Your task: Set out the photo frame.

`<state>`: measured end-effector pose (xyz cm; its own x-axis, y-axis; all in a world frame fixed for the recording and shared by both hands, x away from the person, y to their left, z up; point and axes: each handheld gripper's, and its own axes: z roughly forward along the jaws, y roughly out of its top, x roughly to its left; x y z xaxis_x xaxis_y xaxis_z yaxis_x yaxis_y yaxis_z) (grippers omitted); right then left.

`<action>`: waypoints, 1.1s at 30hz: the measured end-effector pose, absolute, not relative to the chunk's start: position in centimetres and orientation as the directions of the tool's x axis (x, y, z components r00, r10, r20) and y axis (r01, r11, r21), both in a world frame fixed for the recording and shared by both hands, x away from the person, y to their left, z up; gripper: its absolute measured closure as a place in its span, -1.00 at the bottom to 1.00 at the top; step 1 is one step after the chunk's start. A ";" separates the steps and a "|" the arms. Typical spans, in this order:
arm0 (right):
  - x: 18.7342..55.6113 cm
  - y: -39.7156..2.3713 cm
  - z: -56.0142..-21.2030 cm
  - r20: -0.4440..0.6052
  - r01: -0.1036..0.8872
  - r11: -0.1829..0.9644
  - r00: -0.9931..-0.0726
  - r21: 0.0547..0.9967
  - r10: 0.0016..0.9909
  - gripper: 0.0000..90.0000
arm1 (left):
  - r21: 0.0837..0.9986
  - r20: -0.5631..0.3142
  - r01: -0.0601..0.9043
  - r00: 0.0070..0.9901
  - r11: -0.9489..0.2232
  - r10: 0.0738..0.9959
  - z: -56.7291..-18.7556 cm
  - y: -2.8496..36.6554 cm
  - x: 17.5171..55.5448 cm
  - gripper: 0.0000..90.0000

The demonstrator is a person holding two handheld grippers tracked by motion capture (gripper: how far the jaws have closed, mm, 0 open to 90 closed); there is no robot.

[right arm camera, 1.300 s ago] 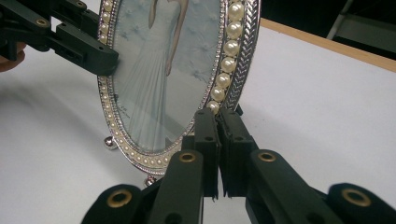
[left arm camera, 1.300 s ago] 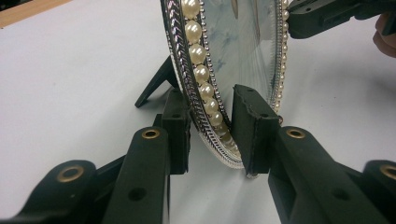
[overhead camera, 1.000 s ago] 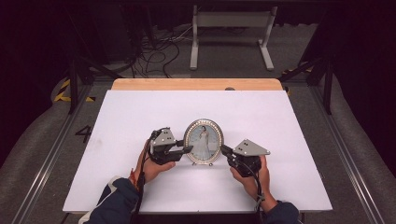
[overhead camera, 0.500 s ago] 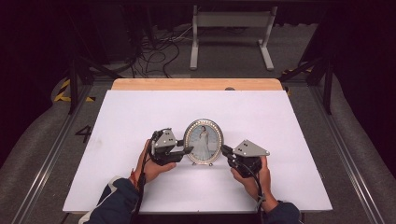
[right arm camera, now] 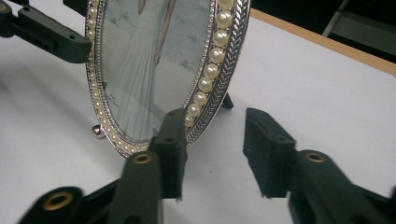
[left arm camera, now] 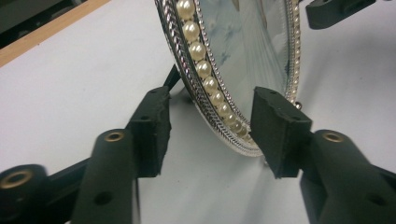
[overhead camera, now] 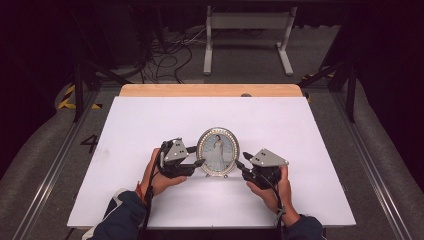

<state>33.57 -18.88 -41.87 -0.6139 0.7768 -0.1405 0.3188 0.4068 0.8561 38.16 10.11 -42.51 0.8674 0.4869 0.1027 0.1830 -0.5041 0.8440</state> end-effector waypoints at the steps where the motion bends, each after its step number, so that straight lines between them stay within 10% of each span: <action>1: 33.6 -18.9 -41.9 -0.137 0.321 0.406 -0.615 0.856 0.776 0.18 | 0.834 0.119 0.179 0.865 -0.521 0.487 -42.7 10.0 38.2 -0.03; 16: 34.5 -18.4 -42.7 -0.134 0.354 0.442 -0.636 0.824 0.760 -0.49 | 0.803 0.088 0.220 0.875 -0.554 0.475 -43.5 9.4 38.5 -0.81; 25: 34.7 -18.1 -43.0 -0.126 0.353 0.462 -0.669 0.814 0.733 -0.77 | 0.802 0.123 0.194 0.871 -0.564 0.475 -43.5 9.6 38.4 -0.86; 33: 34.5 -17.8 -42.8 -0.173 0.330 0.503 -0.675 0.799 0.718 -0.65 | 0.795 0.168 0.180 0.853 -0.580 0.494 -43.1 10.1 38.0 -0.77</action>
<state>34.47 -17.79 -42.80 -0.6747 0.7175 -0.1729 0.3298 0.5027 0.7991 38.03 10.06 -43.14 0.8527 0.4945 0.1682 0.1796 -0.5800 0.7946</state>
